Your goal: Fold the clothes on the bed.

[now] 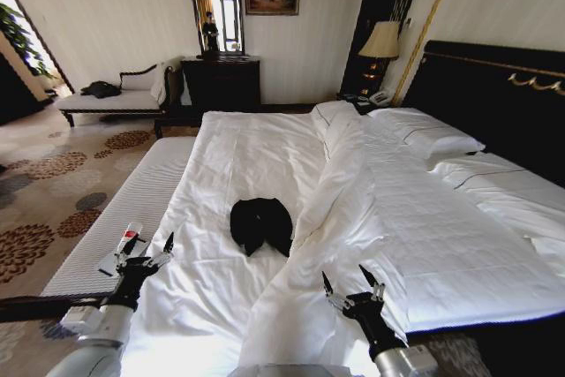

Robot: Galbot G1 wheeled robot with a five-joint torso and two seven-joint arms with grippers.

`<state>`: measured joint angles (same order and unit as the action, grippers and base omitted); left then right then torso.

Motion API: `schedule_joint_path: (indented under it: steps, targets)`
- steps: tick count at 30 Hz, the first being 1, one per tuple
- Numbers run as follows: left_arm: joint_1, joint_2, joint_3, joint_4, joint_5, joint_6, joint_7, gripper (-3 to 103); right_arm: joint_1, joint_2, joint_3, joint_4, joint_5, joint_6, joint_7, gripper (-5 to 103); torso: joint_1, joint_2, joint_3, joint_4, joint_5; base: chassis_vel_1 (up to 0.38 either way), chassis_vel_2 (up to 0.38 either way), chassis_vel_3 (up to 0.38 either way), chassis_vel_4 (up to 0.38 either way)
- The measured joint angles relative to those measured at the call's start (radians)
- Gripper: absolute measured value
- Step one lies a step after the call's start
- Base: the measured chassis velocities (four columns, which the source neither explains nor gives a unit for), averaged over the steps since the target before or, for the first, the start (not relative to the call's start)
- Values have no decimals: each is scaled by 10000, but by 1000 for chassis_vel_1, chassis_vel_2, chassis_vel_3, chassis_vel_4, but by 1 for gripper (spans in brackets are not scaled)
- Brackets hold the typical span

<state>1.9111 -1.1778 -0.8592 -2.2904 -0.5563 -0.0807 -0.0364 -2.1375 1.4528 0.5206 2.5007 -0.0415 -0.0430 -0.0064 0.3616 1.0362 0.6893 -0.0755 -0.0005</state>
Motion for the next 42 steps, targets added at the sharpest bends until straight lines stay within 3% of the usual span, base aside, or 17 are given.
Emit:
schedule_joint_path:
  steps: [14, 24, 31, 34, 37, 42]
  targets:
    - [-43, 28, 83, 40, 41, 19, 1, 100, 43, -92, 269, -6, 541, -139, 137, 100, 0, -1, 0, 0, 2, 42, 39, -42, -45]
    - [-50, 8, 115, 105, 48, 7, 3, 100, -19, -125, 281, -6, 703, -229, 195, 100, 1, -1, 0, 0, -2, 221, 229, -213, -224]
    - [-66, -39, 160, 178, 85, -26, 11, 100, -91, -159, 348, -6, 690, -695, 339, 100, 2, -1, 0, 0, -5, 296, 290, -294, -291]
    - [-76, -50, 162, 193, 84, -36, 17, 100, 104, -156, 638, -7, 329, -986, 603, 100, 1, 1, -2, -6, -7, 199, 197, -185, -211]
    - [-69, -37, 147, 268, 61, -69, 31, 100, 341, -149, 1008, -6, 53, -1231, 1053, 100, 2, 0, -1, 3, -8, 60, 47, -43, -65]
    - [-122, -30, 206, 309, 63, -76, 39, 100, 433, -154, 1279, -8, -123, -1588, 1470, 100, 0, -1, 1, 2, 13, -23, -24, 10, 11]
